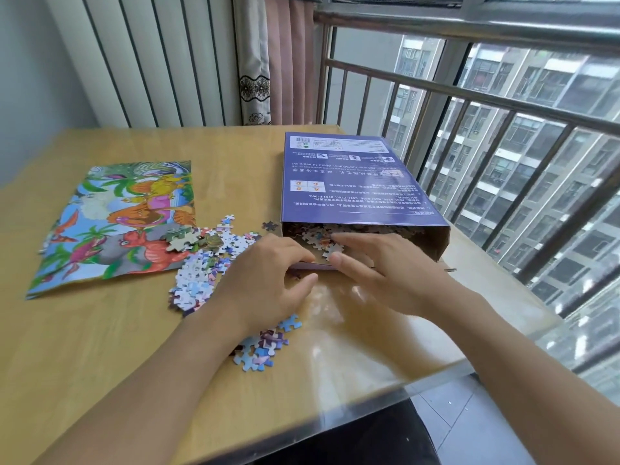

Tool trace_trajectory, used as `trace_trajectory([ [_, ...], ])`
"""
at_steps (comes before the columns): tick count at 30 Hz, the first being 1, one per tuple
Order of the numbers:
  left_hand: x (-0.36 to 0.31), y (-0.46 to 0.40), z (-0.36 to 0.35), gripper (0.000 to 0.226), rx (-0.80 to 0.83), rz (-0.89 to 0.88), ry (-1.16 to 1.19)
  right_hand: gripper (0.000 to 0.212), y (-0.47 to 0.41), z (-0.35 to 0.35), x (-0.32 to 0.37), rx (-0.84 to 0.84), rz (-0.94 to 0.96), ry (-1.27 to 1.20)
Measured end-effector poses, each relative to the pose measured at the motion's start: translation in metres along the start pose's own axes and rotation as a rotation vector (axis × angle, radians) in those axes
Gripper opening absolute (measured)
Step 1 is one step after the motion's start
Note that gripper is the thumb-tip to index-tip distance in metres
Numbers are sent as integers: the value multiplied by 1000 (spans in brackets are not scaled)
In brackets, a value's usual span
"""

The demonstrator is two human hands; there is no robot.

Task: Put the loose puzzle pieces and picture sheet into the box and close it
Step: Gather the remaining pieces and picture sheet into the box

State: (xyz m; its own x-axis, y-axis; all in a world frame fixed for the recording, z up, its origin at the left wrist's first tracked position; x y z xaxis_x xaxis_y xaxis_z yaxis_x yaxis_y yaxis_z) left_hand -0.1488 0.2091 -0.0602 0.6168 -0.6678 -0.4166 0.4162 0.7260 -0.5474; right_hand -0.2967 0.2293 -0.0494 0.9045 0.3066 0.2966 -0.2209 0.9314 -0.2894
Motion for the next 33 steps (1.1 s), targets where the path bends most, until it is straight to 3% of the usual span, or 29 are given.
trace_trajectory([
  [3, 12, -1, 16, 22, -111, 136, -25, 59, 7, -19, 22, 136, 80, -63],
  [6, 26, 0, 28, 21, -168, 283, 30, 84, 0, -24, 8, 183, -29, 53],
  [8, 35, -2, 41, 29, -233, 340, 45, 87, -4, -20, -3, 192, -117, 100],
  [10, 53, -3, 61, 33, -324, 426, 49, 74, -8, -15, -1, 134, -121, 102],
  [13, 81, -1, 77, 38, -343, 542, 44, 35, -14, -5, 37, -64, 12, -18],
  [16, 90, 0, 75, 41, -279, 540, 69, 23, -24, -21, 72, -23, 112, 90],
  [19, 90, 0, 75, 37, -282, 517, 94, 12, -36, -32, 63, 6, 76, 189],
  [25, 77, -3, 64, 29, -194, 415, 40, 11, -20, -14, 35, -86, 45, 181],
  [30, 71, -4, 56, 27, -128, 374, -4, 8, -1, -16, 22, -39, 15, 172],
  [33, 75, -3, 62, 27, -143, 395, -47, 10, 4, -8, 50, -117, 83, 5],
])
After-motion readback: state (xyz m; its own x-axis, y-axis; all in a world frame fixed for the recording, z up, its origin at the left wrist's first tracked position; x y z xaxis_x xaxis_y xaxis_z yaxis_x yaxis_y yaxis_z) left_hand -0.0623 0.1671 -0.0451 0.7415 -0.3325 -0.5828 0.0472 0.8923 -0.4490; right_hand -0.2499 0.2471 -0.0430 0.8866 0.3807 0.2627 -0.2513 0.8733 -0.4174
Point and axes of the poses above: each hand's wrist, its own y-axis away from the middle knuckle, its own z-axis out of the back of the hand, x = y × z, the point moved 9 cm from there along -y, towards the middle knuckle, and after that the axes turned 8 degrees about -x, right-handed, at the moved point
